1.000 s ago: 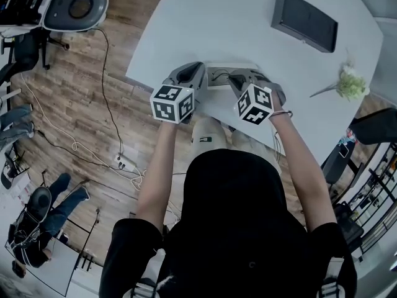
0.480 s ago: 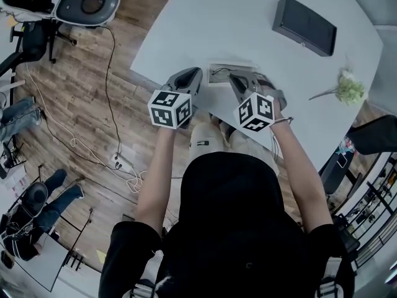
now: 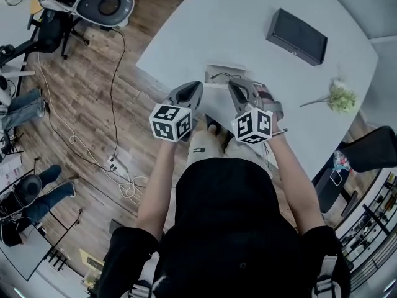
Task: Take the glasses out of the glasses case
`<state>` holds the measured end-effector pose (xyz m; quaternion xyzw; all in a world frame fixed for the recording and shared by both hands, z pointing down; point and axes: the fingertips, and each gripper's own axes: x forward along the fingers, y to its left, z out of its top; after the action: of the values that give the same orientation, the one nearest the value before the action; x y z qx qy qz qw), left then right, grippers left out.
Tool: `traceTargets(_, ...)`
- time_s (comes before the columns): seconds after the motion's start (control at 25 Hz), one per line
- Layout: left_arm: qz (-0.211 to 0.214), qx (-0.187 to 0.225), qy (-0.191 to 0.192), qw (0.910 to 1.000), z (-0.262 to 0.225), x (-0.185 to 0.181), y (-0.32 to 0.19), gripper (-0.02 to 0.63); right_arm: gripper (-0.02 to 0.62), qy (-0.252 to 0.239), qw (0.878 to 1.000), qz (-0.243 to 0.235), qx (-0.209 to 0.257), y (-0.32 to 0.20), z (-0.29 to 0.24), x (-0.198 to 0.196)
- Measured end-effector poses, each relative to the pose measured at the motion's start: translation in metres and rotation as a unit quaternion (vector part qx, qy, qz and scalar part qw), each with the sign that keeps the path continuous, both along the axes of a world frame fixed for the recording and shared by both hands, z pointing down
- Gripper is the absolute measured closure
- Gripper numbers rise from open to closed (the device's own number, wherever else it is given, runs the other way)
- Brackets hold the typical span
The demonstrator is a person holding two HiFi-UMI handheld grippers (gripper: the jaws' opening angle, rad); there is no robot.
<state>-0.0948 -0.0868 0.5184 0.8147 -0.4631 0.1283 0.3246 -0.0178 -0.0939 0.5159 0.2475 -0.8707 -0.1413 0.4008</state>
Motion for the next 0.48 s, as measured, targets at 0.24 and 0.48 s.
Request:
traceTargets(0.24,-0.011,0.030,0.016,0.9994,-0.033,0.037,0.038,0.574,0.575,-0.058,0.998,0.008,0.031,0.025,-0.046,0.022)
traceTargets(0.48,-0.010,0.063,0.015,0.9978,-0.067,0.064,0.072,0.574,0.575,-0.107,0.993,0.012,0.053,0.052,-0.092,0.037)
